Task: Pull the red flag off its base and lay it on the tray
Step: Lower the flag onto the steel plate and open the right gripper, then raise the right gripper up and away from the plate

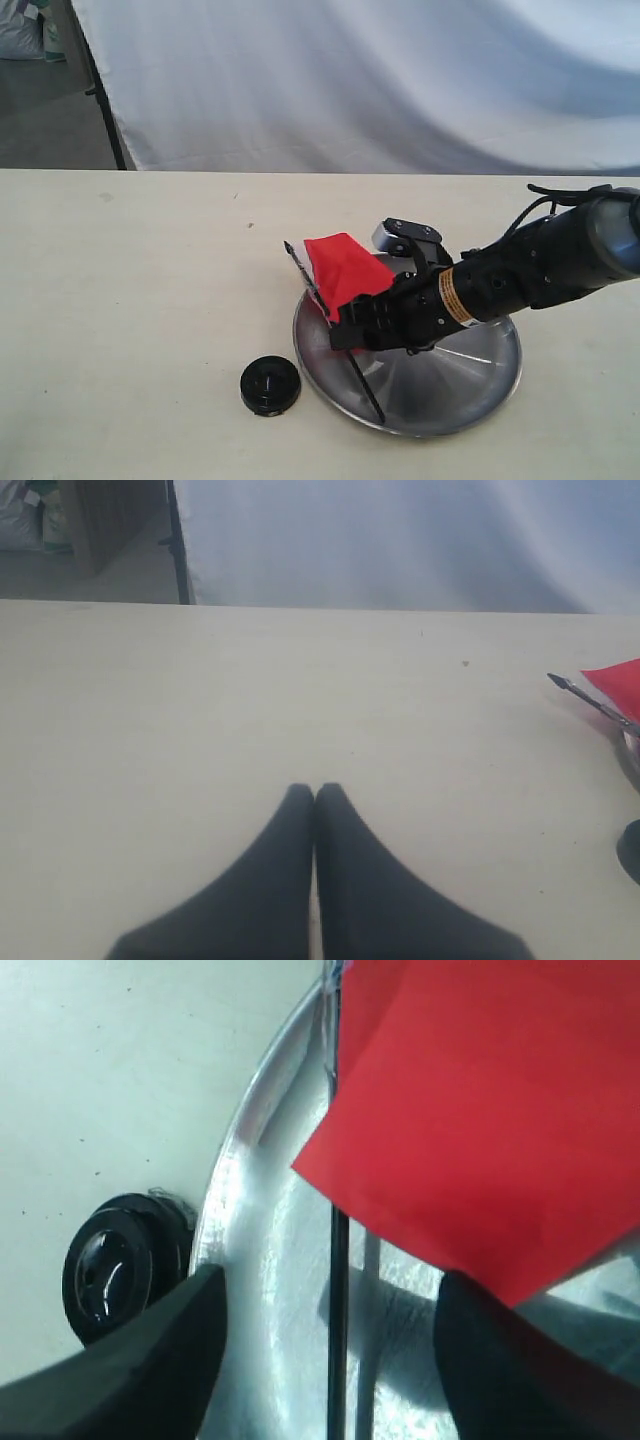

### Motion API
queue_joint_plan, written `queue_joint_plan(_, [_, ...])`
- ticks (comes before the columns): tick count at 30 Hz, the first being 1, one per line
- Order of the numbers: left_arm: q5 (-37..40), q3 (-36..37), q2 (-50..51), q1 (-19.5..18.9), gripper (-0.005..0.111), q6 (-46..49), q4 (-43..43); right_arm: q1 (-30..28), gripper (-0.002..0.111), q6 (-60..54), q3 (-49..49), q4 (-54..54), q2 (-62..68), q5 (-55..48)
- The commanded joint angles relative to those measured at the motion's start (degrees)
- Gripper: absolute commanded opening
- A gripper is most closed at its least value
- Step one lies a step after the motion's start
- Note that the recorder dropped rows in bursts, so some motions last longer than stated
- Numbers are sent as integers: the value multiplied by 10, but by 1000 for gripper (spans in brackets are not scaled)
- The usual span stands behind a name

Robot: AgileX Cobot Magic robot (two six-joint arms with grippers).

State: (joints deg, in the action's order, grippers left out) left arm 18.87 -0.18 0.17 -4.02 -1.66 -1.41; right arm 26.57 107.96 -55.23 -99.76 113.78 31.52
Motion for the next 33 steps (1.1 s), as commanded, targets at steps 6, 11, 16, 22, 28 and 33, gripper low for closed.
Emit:
queue_joint_plan(6, [-3,2,-2,-1,0,-1,-3,-3,55,49,-57,-2,-50,108])
queue_joint_plan(11, [-3,2,-2,-1,0,-1,-3,-3,23,51,-96,-2,-98,179])
queue_joint_plan(16, [-3,2,-2,-1,0,-1,-3,-3,0,47,-108,-2,-158,222])
queue_joint_plan(22, [-3,2,-2,-1,0,-1,-3,-3,0,45,-106,-2,-250,251])
queue_joint_plan(28, [-3,2,-2,-1,0,-1,-3,-3,-1,53,-106,-2,-353,251])
queue_joint_plan(33, [-3,2,-2,-1,0,-1,-3,-3,-1,61,-106,-2,-441,250])
